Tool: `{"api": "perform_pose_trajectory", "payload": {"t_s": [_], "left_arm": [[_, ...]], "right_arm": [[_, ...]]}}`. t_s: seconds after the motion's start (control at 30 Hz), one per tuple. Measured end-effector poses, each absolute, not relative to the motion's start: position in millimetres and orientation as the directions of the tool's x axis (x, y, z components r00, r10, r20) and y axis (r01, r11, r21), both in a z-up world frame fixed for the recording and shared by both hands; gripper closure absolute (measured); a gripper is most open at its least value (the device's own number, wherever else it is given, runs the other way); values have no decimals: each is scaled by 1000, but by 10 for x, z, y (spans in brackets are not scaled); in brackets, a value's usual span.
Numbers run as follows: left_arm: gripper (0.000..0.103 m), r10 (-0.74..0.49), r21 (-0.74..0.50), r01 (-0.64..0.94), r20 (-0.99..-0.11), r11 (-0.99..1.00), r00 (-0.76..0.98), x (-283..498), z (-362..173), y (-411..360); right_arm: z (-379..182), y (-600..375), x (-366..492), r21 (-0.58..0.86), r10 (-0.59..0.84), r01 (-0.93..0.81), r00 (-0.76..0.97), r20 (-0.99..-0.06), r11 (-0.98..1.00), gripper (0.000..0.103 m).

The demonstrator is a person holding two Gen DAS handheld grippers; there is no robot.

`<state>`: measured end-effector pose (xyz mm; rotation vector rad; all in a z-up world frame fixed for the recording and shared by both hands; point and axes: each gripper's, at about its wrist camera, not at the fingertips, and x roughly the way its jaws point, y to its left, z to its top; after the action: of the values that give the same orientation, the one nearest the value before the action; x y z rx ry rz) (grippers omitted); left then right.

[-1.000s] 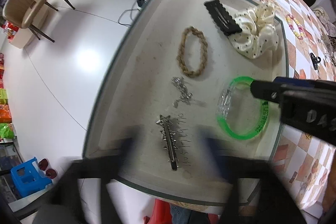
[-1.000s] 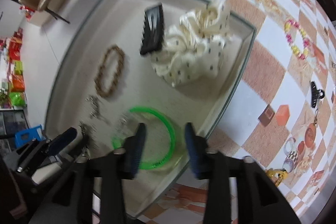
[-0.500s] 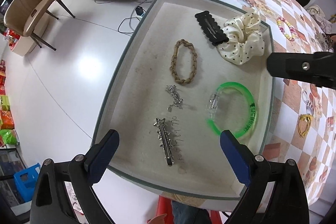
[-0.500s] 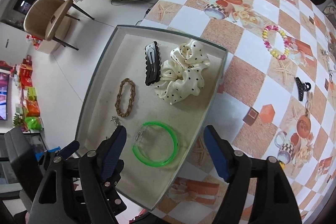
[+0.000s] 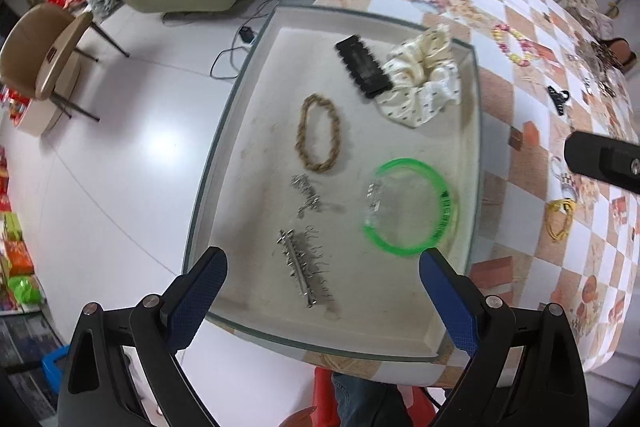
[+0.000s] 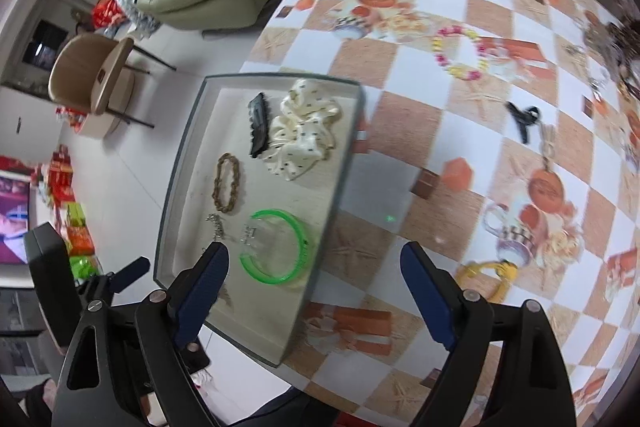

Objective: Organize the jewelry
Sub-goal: 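Move both tools back over the table toward yellow cord and bunny clip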

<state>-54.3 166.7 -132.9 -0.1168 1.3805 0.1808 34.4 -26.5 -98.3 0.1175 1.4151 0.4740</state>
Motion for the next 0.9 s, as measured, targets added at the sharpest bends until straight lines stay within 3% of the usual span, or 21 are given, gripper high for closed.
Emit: {"api": "perform_pose_trajectory", "payload": {"t_s": [0.33, 0.53, 0.9], "left_arm": [[3, 35, 26, -42, -966, 999, 256, -298, -1054, 1405], [3, 9, 16, 27, -973, 999, 229, -184, -1098, 1178], [3, -14, -12, 12, -975, 1000, 223, -115, -993, 469]], "right_arm": [[-903, -860, 91, 276, 291, -115, 149, -945, 954, 13], [-963, -1451, -62, 258, 248, 51, 144, -958, 965, 13], [-1045, -2305, 65, 241, 225, 104, 144, -964, 965, 13]]}}
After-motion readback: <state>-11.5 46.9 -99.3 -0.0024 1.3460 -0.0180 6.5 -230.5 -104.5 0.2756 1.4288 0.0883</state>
